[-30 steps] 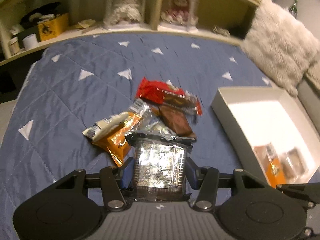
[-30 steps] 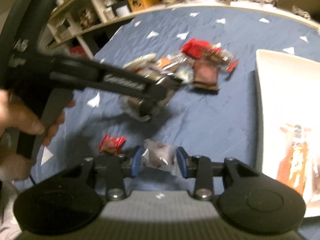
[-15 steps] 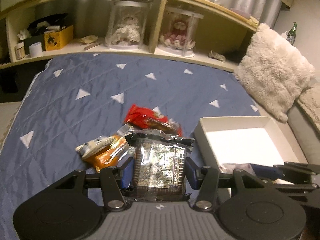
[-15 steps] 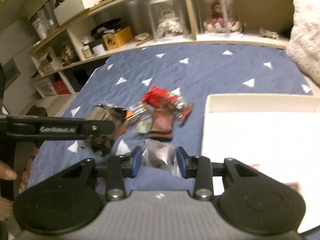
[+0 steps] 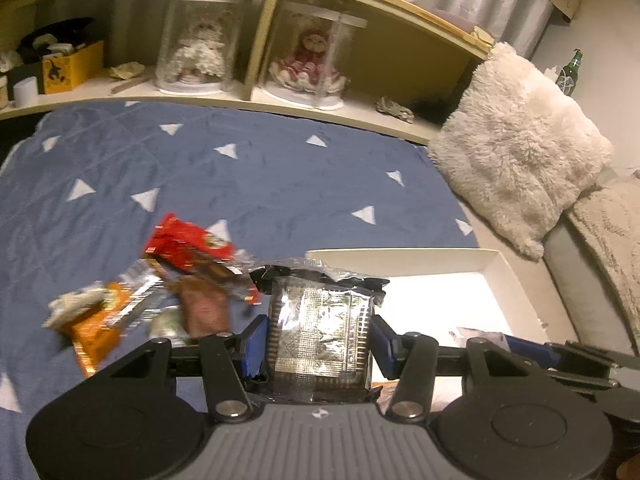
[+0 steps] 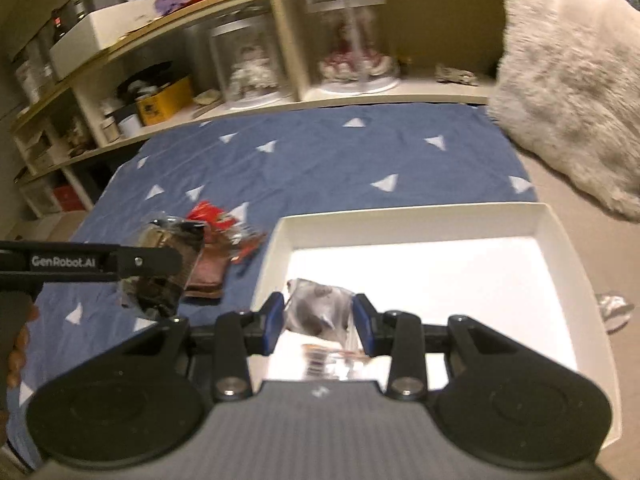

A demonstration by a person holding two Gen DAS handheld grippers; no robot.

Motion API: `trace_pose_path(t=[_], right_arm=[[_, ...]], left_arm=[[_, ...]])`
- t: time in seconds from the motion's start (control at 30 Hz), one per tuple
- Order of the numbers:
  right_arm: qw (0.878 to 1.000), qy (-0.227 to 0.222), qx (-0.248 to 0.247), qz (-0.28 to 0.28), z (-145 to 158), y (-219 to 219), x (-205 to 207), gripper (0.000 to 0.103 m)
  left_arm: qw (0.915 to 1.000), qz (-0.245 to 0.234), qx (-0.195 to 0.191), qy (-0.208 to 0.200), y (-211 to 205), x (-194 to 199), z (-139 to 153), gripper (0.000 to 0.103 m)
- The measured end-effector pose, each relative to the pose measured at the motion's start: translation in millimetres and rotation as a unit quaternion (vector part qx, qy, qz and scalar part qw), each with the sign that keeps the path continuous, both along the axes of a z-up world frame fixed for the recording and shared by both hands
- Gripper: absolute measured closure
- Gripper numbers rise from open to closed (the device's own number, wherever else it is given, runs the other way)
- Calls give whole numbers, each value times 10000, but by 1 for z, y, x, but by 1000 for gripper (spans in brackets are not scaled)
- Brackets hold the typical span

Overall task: Organize snacks
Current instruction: 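Carry both packs into the white tray and lower them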

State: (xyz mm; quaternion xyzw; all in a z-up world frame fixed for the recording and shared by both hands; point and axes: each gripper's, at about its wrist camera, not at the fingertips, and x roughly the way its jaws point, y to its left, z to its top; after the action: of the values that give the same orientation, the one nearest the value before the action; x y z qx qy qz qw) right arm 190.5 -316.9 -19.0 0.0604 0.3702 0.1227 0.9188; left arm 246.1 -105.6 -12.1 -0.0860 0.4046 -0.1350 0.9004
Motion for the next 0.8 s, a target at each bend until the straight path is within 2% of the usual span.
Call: trace_pose_path(t=[0.27,0.53,0.8], right_arm=[[9988,156,160,-425,-14,-41,13,60],[9968,443,312,-595,-31,-60,24,60],[9947,819,403,-471,-47,-66,40,60]], left_arm=[[9999,-56,-108,-49,-55,19,-11,48],[9991,40,-237,363,-89,45,-44,48],[9943,455,-465,841,-90,66,-75,48]])
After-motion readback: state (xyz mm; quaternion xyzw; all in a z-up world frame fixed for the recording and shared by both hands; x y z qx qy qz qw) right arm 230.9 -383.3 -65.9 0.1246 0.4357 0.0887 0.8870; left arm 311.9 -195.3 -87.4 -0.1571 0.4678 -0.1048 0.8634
